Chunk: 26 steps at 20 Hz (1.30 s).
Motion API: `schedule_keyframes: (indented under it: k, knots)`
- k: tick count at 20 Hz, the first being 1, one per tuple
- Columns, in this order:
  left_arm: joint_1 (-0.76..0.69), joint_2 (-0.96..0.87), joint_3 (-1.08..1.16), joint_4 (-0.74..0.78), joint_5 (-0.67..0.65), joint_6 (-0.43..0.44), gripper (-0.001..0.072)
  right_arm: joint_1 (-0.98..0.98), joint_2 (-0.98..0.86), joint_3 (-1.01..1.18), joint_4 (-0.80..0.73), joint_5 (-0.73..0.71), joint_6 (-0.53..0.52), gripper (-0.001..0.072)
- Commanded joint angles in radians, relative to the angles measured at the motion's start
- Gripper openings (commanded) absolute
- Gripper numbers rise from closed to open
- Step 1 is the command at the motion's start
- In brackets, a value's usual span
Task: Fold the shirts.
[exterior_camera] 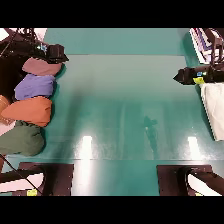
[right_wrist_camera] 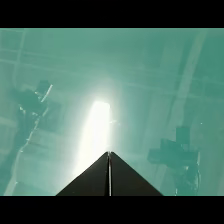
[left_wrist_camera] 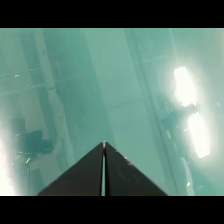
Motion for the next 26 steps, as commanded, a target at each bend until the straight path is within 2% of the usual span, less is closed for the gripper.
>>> schedule_keyframes:
  k: [1, 15, 17, 18, 19, 22, 23, 26]
  knots:
    - [0.0, 0.0, 0.0, 0.0, 0.0, 0.0, 0.0023, 0.001, -0.001, 0.001, 0.002, 0.0, 0.0, 0.0016]
    - [0.0, 0.0, 0.0, -0.014, 0.0, -0.008, 0.0023, 0.001, -0.001, 0.001, 0.0, -0.002, -0.003, 0.0016]
    - [0.0, -0.002, 0.0, 0.006, 0.037, 0.015, 0.003, 0.001, -0.001, 0.001, 0.001, -0.013, -0.003, 0.0016]
    - [0.001, -0.002, 0.0, 0.064, 0.074, 0.02, 0.0289, 0.001, -0.001, 0.001, 0.001, -0.02, -0.003, 0.0016]
    - [0.002, -0.004, 0.0, 0.174, 0.116, -0.001, 0.061, 0.001, -0.001, 0.001, 0.001, -0.024, -0.003, 0.0016]
    - [0.027, -0.036, 0.0, 0.534, 0.217, -0.151, 0.0624, 0.001, -0.001, 0.001, 0.001, -0.027, -0.003, 0.0016]
    - [0.059, -0.061, 0.0, 0.571, 0.245, -0.167, 0.0624, 0.001, -0.001, 0.001, 0.002, -0.027, -0.002, 0.0016]
    - [0.169, -0.173, 0.0, 0.547, 0.302, -0.186, 0.0624, 0.001, -0.001, 0.001, 0.001, -0.034, -0.003, 0.0016]
